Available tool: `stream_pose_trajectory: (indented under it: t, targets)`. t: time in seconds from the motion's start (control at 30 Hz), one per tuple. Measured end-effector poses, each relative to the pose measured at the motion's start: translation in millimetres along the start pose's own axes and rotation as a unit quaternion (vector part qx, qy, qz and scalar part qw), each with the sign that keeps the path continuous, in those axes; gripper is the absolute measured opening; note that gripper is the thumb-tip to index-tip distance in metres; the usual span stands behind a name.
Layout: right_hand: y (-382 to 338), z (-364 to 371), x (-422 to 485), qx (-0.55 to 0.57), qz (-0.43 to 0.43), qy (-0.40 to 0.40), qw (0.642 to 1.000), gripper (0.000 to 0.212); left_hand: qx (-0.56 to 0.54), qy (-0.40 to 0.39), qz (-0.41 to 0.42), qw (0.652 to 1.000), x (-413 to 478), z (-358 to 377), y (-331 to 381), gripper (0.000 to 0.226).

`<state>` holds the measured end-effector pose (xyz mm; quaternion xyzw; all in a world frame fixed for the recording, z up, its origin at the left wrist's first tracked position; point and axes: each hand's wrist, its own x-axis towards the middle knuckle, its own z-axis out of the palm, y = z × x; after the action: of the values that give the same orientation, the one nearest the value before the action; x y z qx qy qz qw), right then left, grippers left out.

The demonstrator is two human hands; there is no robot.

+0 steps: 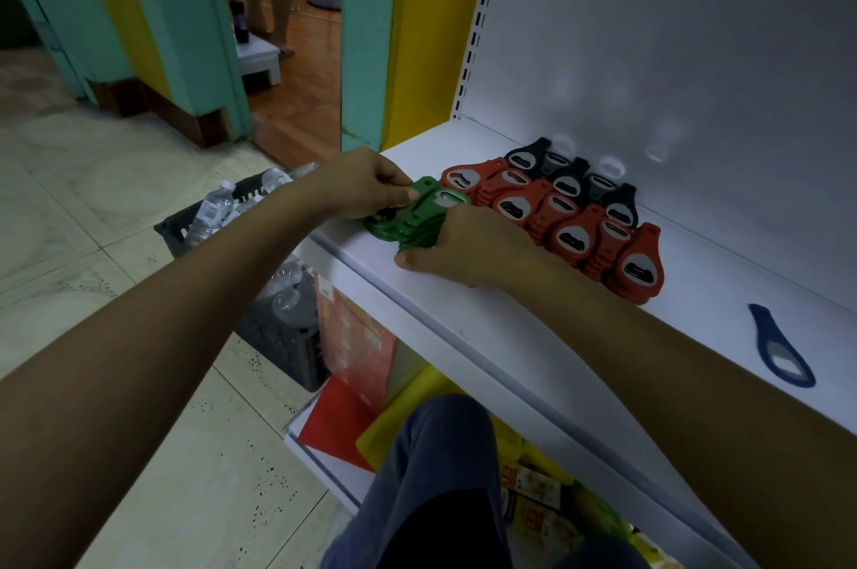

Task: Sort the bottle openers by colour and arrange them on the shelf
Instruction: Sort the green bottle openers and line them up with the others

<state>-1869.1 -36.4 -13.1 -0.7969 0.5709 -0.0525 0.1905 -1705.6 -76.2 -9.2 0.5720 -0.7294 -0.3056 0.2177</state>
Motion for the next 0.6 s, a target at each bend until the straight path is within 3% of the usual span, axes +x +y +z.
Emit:
stream_pose_trajectory:
  t: [0.17,0.27,0.6]
  targets:
    - [5,2,-3,0.093,-0.012,0.032,0.995,0.043,-0.011,-0.005,0.0,1.0,0,0,0,0.028]
    - [8,5,1,0.105,-0.006,0.035,0.994,0.028,-0.011,-0.005,0.003,1.0,0,0,0,0.027]
    - [13,16,-2,0.077,-0.002,0.111,0.991,0.036,0.007,-0.011,0.009,1.0,1,0,-1,0.027]
